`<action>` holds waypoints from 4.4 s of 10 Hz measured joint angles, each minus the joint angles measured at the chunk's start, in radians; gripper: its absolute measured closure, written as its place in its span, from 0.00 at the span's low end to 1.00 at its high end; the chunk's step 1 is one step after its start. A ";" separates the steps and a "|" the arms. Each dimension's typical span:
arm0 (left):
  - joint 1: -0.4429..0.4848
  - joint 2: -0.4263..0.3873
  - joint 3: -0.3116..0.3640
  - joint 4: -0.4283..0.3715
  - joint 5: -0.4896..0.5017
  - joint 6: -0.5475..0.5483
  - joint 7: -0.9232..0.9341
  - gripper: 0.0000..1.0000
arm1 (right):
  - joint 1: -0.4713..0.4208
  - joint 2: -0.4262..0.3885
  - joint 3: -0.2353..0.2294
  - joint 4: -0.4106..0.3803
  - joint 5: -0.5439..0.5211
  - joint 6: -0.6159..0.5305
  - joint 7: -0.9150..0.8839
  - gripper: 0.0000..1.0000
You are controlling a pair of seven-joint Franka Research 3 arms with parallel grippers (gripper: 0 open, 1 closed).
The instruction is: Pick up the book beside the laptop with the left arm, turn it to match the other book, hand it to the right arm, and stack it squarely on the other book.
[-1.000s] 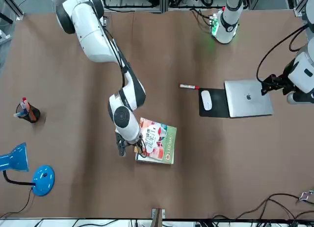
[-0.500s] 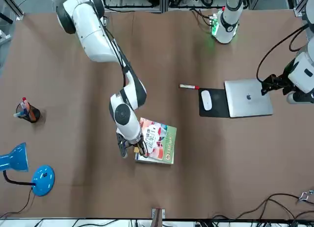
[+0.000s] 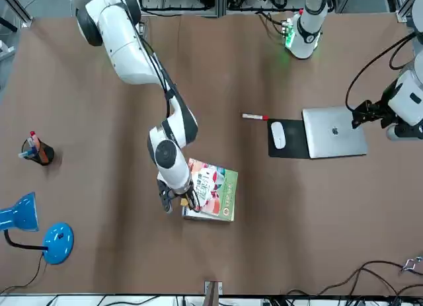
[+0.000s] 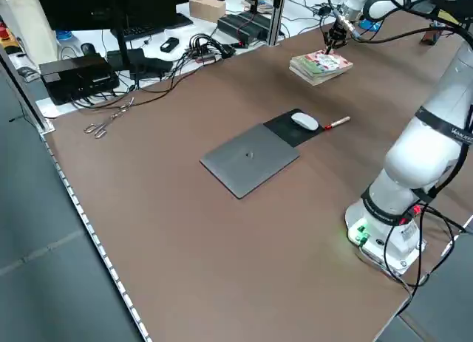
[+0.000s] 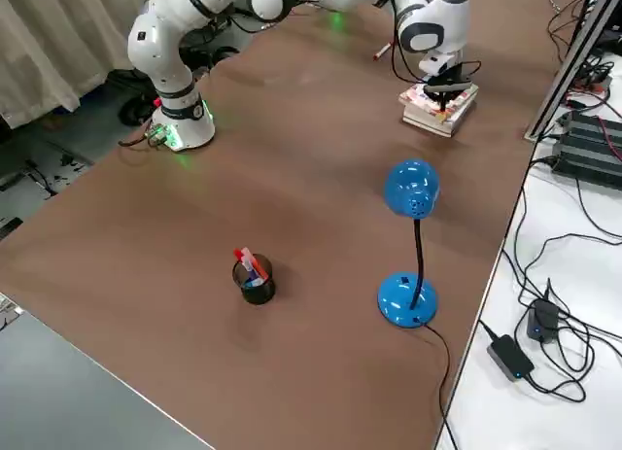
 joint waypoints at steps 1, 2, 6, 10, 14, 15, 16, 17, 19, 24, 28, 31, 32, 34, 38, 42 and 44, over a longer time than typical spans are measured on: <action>0.000 0.000 0.000 0.000 0.000 0.000 0.000 0.00 | 0.000 0.002 0.000 0.000 -0.003 0.008 0.000 0.99; 0.000 0.000 0.000 0.000 0.000 0.000 0.000 0.00 | 0.001 0.004 0.000 0.000 -0.005 0.014 0.000 0.99; 0.000 0.000 0.000 0.000 0.000 0.000 0.000 0.00 | 0.001 0.011 0.000 -0.001 -0.010 0.042 -0.002 0.99; 0.000 0.000 0.000 0.000 0.000 0.000 0.000 0.00 | 0.001 0.016 0.000 0.004 -0.014 0.057 -0.002 0.99; 0.000 0.000 0.000 0.000 0.000 0.000 0.000 0.00 | 0.001 0.033 -0.002 0.029 -0.017 0.065 -0.019 0.99; 0.000 0.000 0.000 0.000 0.000 0.000 0.000 0.00 | 0.001 0.035 -0.003 0.030 -0.017 0.072 -0.023 0.99; 0.000 0.000 0.000 0.000 0.000 0.000 0.000 0.00 | 0.001 0.037 -0.004 0.032 -0.017 0.076 -0.024 0.99; 0.000 0.000 0.000 0.000 0.000 0.000 0.000 0.00 | 0.001 0.039 -0.004 0.035 -0.017 0.076 -0.025 0.99; 0.000 0.000 0.000 0.000 0.000 0.000 0.000 0.00 | 0.000 0.044 -0.005 0.043 -0.017 0.078 -0.025 0.99; 0.000 0.000 0.000 0.000 0.000 0.000 0.000 0.00 | -0.002 0.053 -0.007 0.055 -0.017 0.086 -0.025 0.99; 0.000 0.000 0.000 0.001 0.000 0.000 0.000 0.00 | -0.001 0.040 0.008 0.091 -0.015 0.063 -0.025 0.99; 0.000 0.001 0.000 0.001 0.000 0.000 0.000 0.00 | 0.000 -0.055 0.072 0.106 -0.015 -0.082 -0.050 0.96; 0.000 0.001 0.000 0.001 0.000 0.000 0.000 0.00 | -0.001 -0.091 0.079 0.106 -0.014 -0.137 -0.064 0.86; 0.000 0.001 0.000 0.002 0.000 0.000 0.000 0.00 | -0.021 -0.138 0.096 0.105 -0.015 -0.199 -0.086 0.56; 0.000 0.002 0.000 0.002 0.000 0.000 0.000 0.00 | -0.159 -0.212 0.116 0.102 -0.014 -0.234 -0.412 0.01; 0.001 0.004 0.000 0.002 0.000 0.000 0.000 0.00 | -0.439 -0.282 0.115 0.094 -0.019 -0.444 -0.999 0.01; 0.001 0.005 0.000 0.002 0.000 0.000 0.000 0.00 | -0.577 -0.341 0.116 0.095 -0.018 -0.513 -1.268 0.01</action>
